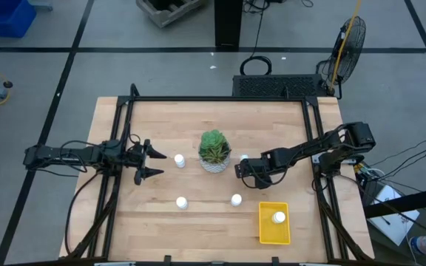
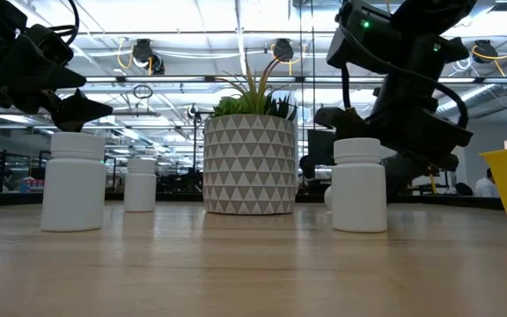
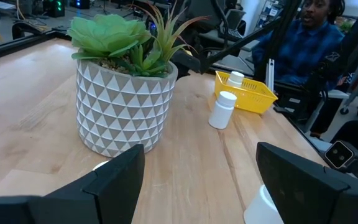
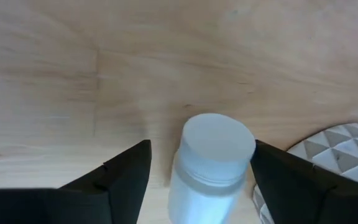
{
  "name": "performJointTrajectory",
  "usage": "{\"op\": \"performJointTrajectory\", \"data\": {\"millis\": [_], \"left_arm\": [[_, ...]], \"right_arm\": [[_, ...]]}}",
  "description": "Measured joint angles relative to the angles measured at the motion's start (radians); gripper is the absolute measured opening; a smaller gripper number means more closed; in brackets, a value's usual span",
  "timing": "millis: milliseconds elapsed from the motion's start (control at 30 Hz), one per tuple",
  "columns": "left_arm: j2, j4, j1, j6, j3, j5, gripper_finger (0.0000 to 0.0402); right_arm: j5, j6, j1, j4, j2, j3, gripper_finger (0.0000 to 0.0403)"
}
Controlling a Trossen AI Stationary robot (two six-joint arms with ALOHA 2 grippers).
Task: Pick and place pill bottles into a basket
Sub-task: Put the white pill bottle into the bin
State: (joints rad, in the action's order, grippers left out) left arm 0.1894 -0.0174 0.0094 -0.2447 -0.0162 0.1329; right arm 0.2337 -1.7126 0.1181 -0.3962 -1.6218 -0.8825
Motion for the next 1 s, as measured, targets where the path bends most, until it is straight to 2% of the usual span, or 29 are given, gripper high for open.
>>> {"op": "performJointTrajectory", "data": {"millis": [400, 500, 667, 800, 1000], "left_arm": [[0.000, 0.000, 0.000, 0.000, 0.000, 0.000, 0.0310], [0.000, 0.000, 0.000, 0.000, 0.000, 0.004, 0.0310], [0.000, -0.001, 0.000, 0.000, 0.000, 0.007, 0.0310], [0.000, -0.001, 0.000, -0.001, 0.000, 0.007, 0.0310], [0.000, -0.001, 0.000, -0.001, 0.000, 0.007, 0.0310]], "right_arm": [[-0.018, 0.003, 0.000, 0.024, 0.000, 0.000, 0.0180], [-0.056, 0.002, -0.001, 0.026, 0.000, 0.000, 0.0175], [-0.056, 0.000, -0.006, 0.026, 0.001, 0.000, 0.0176], [-0.052, 0.006, -0.006, 0.030, 0.001, 0.000, 0.0160], [0.003, 0.083, 0.001, 0.101, 0.018, 0.000, 0.0145]]}}
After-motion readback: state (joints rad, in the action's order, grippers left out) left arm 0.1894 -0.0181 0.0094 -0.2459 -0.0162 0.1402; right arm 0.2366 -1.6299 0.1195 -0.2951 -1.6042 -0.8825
